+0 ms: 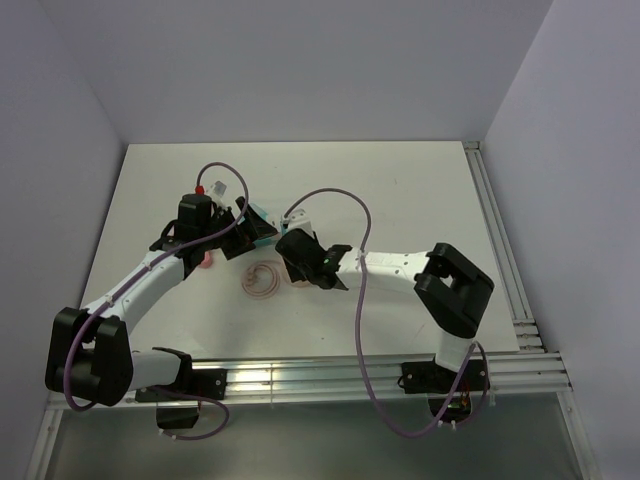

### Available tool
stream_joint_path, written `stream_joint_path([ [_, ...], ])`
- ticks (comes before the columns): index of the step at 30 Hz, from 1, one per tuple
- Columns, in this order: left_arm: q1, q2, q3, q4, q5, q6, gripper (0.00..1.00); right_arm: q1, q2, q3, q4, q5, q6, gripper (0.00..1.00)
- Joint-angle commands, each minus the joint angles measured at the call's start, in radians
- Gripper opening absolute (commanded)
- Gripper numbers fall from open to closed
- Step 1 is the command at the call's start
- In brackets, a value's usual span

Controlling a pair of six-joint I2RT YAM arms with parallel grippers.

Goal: Insert the plug
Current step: Insert the plug into the socket.

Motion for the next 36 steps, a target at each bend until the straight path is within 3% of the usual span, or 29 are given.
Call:
stream_joint_path([
  [1,-0.005,-0.007,0.014,0.008,0.014,0.022,1.00,0.007,0.136,-0.038,-0.312,-0.110,0.005,0.00],
  [7,-0.006,-0.014,0.008,0.010,0.012,0.021,1.00,0.006,0.139,-0.036,-0.325,-0.131,0.019,0.00],
  [16,-0.006,-0.014,0.005,0.010,0.017,0.019,1.00,0.027,0.067,-0.185,-0.147,0.049,0.140,0.00],
  [20,-0.008,-0.014,0.006,0.008,0.015,0.021,0.99,0.035,0.072,-0.222,-0.070,0.021,0.128,0.00],
  [24,-0.009,-0.013,0.008,0.005,0.015,0.022,1.00,0.050,0.156,-0.154,-0.166,0.082,0.133,0.00],
  [28,-0.009,-0.014,0.003,0.008,0.015,0.019,1.00,0.064,0.119,-0.220,-0.084,0.071,0.163,0.00],
  [36,-0.011,-0.008,0.015,0.002,0.020,0.019,1.00,0.067,0.130,-0.203,-0.096,0.053,0.160,0.00],
])
